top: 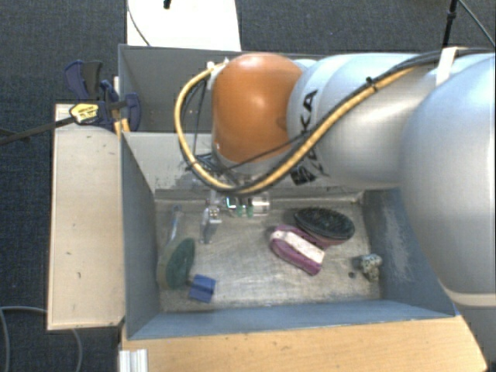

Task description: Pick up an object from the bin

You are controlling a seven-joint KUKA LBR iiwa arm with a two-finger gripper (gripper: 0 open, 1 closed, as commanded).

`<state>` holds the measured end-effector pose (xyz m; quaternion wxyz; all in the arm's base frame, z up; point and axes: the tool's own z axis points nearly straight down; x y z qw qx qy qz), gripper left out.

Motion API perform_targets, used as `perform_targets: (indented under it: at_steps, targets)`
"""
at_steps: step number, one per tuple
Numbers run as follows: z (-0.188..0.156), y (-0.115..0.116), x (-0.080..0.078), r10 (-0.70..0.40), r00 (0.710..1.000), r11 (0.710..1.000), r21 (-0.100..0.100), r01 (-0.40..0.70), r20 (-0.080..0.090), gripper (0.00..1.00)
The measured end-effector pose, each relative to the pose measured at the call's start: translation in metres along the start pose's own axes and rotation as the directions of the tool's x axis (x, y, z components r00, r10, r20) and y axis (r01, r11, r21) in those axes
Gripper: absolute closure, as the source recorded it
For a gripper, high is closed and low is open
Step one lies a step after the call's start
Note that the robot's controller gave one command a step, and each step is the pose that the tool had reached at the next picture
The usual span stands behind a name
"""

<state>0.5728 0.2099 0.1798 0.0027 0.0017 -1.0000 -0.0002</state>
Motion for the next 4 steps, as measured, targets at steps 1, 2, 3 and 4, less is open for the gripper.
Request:
perform_targets:
  at_steps: [1,2,3,4]
  targets:
    - [0.111,0.032,0.027,-0.229,0.973,0.973,0.006,0.229,0.001,0.00]
    - [0.108,0.031,0.026,-0.220,0.975,0.975,0.007,0.220,0.001,1.00]
    - [-0.012,0.015,0.028,-0.229,0.973,0.973,0.000,0.229,0.015,1.00]
    - [-0.078,0.017,0.028,-0.221,0.975,0.975,0.000,0.221,0.016,1.00]
